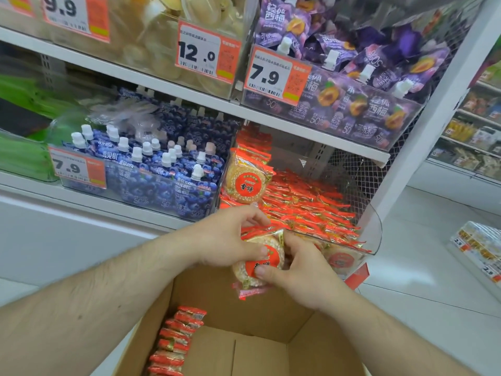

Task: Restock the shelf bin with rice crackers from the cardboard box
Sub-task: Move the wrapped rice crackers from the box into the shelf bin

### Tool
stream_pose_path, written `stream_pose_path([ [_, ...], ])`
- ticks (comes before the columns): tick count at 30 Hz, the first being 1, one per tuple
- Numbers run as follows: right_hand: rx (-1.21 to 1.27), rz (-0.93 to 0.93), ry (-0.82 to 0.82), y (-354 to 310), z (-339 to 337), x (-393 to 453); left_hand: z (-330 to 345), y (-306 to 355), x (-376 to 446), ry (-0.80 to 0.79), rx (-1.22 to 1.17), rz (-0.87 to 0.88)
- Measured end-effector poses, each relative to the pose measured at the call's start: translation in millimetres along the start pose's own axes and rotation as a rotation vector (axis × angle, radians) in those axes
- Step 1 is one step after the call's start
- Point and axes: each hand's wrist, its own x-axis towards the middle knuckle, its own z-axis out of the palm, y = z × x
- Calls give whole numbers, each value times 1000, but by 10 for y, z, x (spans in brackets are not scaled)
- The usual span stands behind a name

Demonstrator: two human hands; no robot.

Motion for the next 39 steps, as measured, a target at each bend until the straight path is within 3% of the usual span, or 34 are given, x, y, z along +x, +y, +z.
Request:
stream_pose_path([
  [3,-190,40,56,-48,-123,50,36,64,140,-16,130,32],
  [7,-46,-4,-19,-146,-406,148,-34,220,258,68,152,76],
  [12,210,33,328,44,-906,742,-224,192,490,613,247,76],
  [14,275,86,401,213,-1045,1150,-245,94,602,695,343,-4],
  [18,230,183,500,397,-1117,1926,-173,-29,739,708,364,-93],
  [22,206,240,462,452,-973,2461,-146,-133,765,770,401,-110],
  [30,-249,334,611,550,-841,2839,-171,-154,742,771,400,-116],
  [33,-378,383,587,502,-781,2880,-161,-159,739,784,377,-99],
  [39,-379,390,482,441,-726,2848,-144,-184,729,790,370,-85],
])
